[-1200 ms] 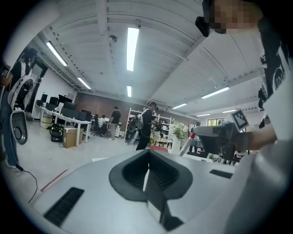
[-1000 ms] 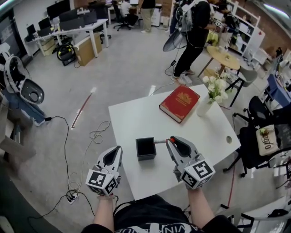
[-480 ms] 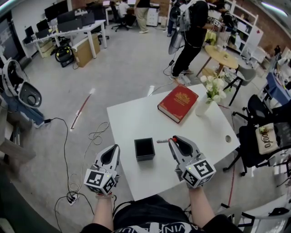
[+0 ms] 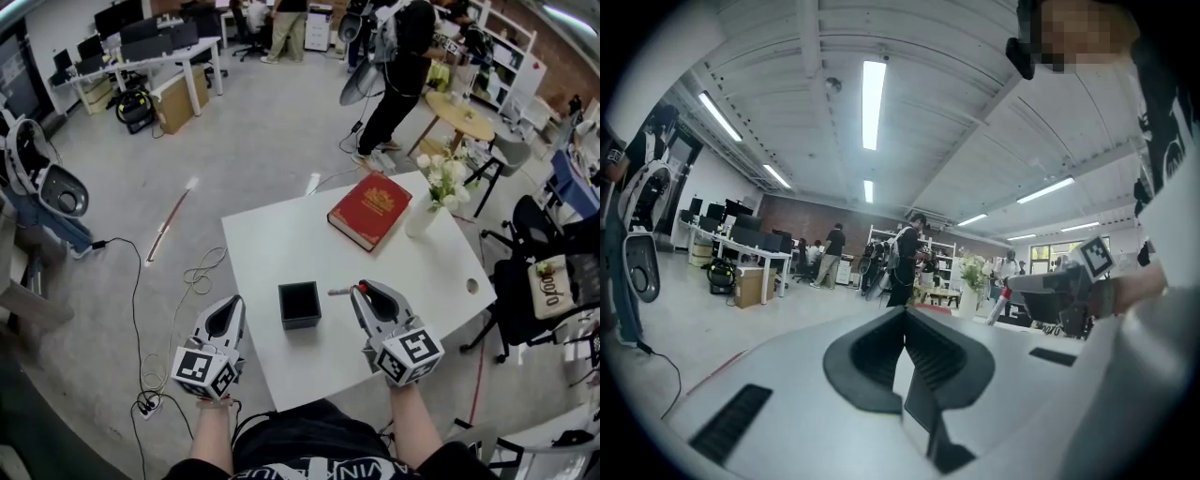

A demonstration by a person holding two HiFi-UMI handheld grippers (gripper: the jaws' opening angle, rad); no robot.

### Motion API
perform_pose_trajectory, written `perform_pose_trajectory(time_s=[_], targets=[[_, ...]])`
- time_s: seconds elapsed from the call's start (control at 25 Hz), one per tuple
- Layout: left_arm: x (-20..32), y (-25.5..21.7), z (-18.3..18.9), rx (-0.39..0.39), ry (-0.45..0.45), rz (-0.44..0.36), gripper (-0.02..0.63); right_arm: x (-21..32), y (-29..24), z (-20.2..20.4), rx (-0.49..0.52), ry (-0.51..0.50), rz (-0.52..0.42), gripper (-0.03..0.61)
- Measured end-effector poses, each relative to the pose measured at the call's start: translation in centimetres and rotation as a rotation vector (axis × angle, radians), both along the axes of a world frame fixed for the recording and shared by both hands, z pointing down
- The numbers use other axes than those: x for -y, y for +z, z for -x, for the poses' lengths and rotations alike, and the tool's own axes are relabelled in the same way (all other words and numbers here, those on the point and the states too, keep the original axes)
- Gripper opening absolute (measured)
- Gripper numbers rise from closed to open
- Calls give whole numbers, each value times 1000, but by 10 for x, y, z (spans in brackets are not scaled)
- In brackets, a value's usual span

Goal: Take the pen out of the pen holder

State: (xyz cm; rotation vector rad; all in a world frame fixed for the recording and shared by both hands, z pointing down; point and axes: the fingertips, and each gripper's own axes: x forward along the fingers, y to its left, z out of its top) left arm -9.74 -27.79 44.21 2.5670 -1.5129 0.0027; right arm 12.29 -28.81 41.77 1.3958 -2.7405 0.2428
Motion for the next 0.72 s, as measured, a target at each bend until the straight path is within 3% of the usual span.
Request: perform_pose_trajectory(time_s=[0.72], targets=[[-6, 3, 10, -6, -31, 6, 3, -6, 22, -3, -28, 17, 33, 69]])
